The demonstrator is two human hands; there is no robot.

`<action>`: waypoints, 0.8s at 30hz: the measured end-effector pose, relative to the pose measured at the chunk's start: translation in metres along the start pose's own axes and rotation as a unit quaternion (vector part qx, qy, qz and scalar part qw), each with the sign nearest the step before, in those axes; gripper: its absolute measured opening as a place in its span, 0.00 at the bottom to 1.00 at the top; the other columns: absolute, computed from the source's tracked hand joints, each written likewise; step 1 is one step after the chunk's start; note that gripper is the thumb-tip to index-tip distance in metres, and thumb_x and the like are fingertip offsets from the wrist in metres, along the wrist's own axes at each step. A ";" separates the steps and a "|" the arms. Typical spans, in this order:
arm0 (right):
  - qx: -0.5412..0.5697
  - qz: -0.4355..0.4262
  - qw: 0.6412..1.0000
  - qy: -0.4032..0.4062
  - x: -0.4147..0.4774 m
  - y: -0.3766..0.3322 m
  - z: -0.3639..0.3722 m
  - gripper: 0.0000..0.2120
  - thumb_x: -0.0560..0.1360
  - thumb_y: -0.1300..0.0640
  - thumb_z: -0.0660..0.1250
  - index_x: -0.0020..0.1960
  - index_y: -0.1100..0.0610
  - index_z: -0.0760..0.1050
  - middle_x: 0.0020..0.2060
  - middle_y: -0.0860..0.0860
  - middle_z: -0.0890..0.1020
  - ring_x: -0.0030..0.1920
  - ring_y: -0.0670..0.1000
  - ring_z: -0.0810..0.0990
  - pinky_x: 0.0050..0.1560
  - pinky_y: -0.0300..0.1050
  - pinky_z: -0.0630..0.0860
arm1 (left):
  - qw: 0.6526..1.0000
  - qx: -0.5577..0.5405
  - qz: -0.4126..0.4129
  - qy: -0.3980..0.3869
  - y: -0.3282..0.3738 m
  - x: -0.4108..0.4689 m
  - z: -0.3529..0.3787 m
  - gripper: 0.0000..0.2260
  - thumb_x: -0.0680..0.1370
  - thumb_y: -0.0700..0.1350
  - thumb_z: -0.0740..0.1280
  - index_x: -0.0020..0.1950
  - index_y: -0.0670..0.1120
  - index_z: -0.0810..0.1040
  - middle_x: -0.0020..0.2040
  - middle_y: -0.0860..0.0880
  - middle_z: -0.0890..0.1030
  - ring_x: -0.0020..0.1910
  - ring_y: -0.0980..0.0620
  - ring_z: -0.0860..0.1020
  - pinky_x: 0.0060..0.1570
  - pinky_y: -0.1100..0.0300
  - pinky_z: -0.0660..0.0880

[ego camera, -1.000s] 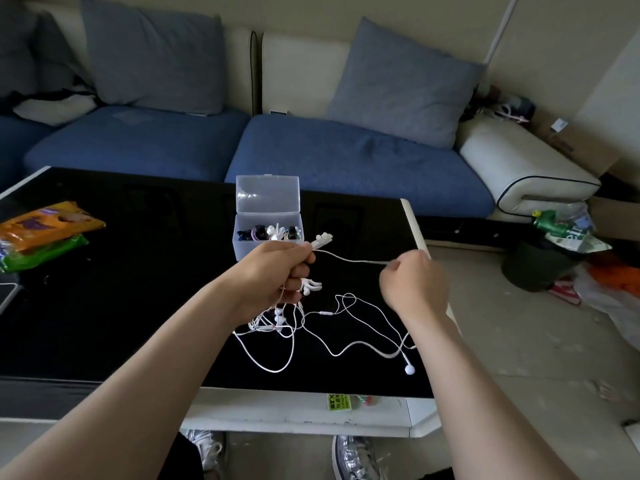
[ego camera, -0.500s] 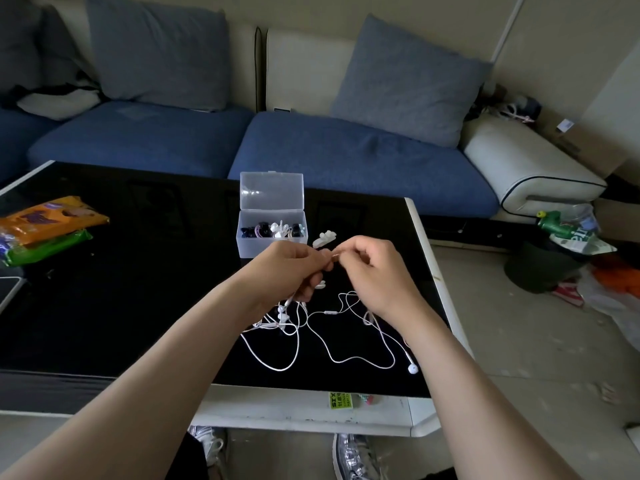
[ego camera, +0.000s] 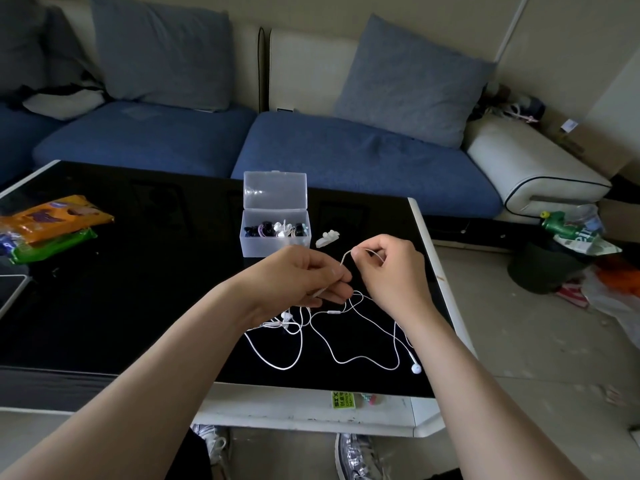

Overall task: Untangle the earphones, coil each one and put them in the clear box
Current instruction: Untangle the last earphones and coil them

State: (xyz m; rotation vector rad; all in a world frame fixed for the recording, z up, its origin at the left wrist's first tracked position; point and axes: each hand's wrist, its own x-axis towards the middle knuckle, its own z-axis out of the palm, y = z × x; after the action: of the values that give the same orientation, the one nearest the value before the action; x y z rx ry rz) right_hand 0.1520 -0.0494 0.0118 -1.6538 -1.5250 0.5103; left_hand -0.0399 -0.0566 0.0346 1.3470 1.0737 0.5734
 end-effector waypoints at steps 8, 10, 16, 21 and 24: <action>-0.042 -0.020 0.986 -0.160 -0.004 -0.002 0.006 0.08 0.80 0.48 0.73 0.42 0.47 0.85 0.25 0.45 0.78 0.27 0.43 0.75 0.29 0.36 0.68 | 0.988 -0.103 0.068 0.087 -0.001 0.006 -0.003 0.09 0.84 0.36 0.67 0.62 0.43 0.82 0.54 0.46 0.88 0.55 0.50 0.87 0.59 0.53 0.80; -0.050 -0.042 0.977 -0.202 -0.008 -0.004 0.010 0.10 0.80 0.46 0.71 0.43 0.47 0.85 0.29 0.49 0.82 0.30 0.47 0.79 0.34 0.45 0.75 | 0.983 -0.117 0.077 0.118 -0.004 0.008 -0.004 0.11 0.84 0.34 0.66 0.63 0.42 0.82 0.54 0.47 0.88 0.54 0.51 0.87 0.53 0.59 0.82; -0.041 -0.094 0.969 -0.226 -0.015 -0.016 0.012 0.10 0.80 0.49 0.71 0.45 0.51 0.88 0.31 0.51 0.83 0.31 0.48 0.80 0.34 0.44 0.74 | 0.976 -0.004 0.101 0.193 -0.014 0.017 -0.011 0.15 0.83 0.28 0.61 0.63 0.38 0.81 0.53 0.44 0.88 0.51 0.51 0.88 0.59 0.55 0.83; 0.042 -0.085 0.986 -0.137 -0.012 -0.019 0.007 0.12 0.79 0.53 0.72 0.38 0.56 0.85 0.23 0.44 0.74 0.26 0.42 0.69 0.30 0.37 0.64 | 0.969 0.175 0.096 0.144 -0.017 0.015 -0.011 0.13 0.83 0.33 0.63 0.58 0.45 0.84 0.48 0.50 0.88 0.50 0.53 0.87 0.60 0.46 0.82; 0.089 -0.091 0.989 -0.076 -0.009 -0.019 0.003 0.15 0.81 0.51 0.71 0.38 0.55 0.83 0.26 0.43 0.77 0.28 0.41 0.73 0.33 0.37 0.68 | 0.977 0.174 0.071 0.103 -0.017 0.013 -0.008 0.14 0.83 0.32 0.61 0.55 0.44 0.84 0.47 0.48 0.88 0.48 0.52 0.87 0.62 0.47 0.81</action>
State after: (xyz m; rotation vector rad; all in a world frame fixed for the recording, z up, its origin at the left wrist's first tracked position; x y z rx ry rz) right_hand 0.1359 -0.0582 0.0222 -1.3511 -1.6704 0.6648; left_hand -0.0448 -0.0454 0.0162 1.7081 1.2955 0.6632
